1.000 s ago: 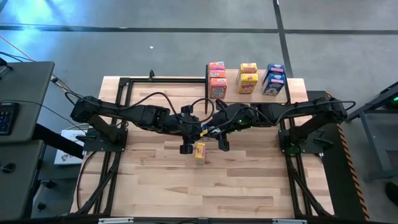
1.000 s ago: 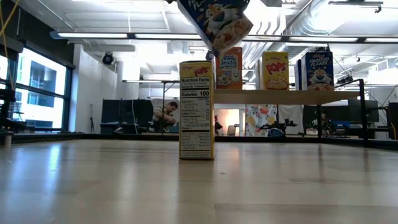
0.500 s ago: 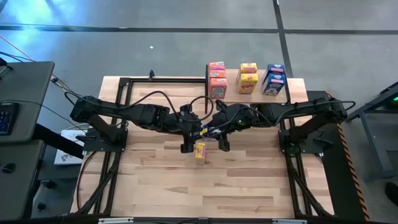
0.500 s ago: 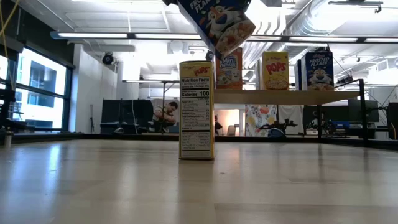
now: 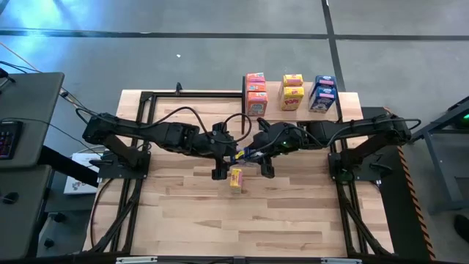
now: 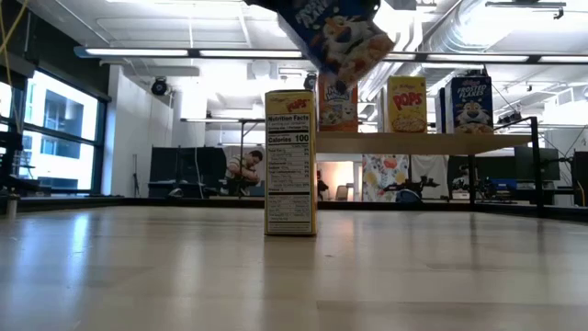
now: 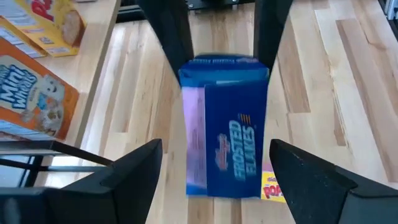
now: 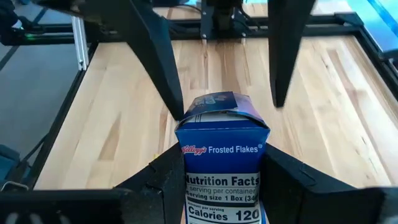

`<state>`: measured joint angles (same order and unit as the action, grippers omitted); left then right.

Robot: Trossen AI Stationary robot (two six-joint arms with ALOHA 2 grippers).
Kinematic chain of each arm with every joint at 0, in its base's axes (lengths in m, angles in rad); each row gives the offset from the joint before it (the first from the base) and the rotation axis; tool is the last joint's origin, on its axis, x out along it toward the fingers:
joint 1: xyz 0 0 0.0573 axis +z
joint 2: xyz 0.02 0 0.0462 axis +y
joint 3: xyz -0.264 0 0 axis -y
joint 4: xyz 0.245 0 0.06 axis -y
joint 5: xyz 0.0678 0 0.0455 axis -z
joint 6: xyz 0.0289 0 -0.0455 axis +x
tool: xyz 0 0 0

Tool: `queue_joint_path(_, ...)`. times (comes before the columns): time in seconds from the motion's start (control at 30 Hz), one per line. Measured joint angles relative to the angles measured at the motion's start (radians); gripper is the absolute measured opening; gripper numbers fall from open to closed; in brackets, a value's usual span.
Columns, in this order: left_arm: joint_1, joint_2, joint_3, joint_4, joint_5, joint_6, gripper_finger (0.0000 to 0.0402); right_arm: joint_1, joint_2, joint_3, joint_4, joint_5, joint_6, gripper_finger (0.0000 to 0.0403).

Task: Stack cereal on shelf
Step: Put the blue cereal box on the shelf aligned with the blue cereal boxes

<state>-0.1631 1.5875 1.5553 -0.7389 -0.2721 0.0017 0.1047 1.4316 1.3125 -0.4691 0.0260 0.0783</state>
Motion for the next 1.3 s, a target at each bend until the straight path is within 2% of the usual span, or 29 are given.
queue_joint_path(0.57,0.000,-0.006,0.025,0.002,-0.026,0.003,0.0289,0.001,-0.166,0.001,-0.182,0.104,0.017,0.0156)
queue_joint_path(0.77,0.000,-0.006,0.025,-0.003,-0.027,0.003,0.0289,0.002,-0.242,0.001,-0.311,0.170,0.066,0.0156)
queue_joint_path(0.9,0.000,-0.015,0.025,-0.019,-0.028,0.003,0.0289,0.028,-0.288,-0.002,-0.397,0.255,0.113,0.0156)
queue_joint_path(1.13,0.000,-0.063,0.025,-0.086,-0.037,0.003,0.0289,0.110,-0.416,-0.124,-0.434,0.394,0.184,0.0156)
queue_joint_path(1.3,0.000,-0.090,0.025,-0.149,-0.115,-0.020,0.0289,0.133,-0.534,-0.236,-0.431,0.480,0.240,0.0156)
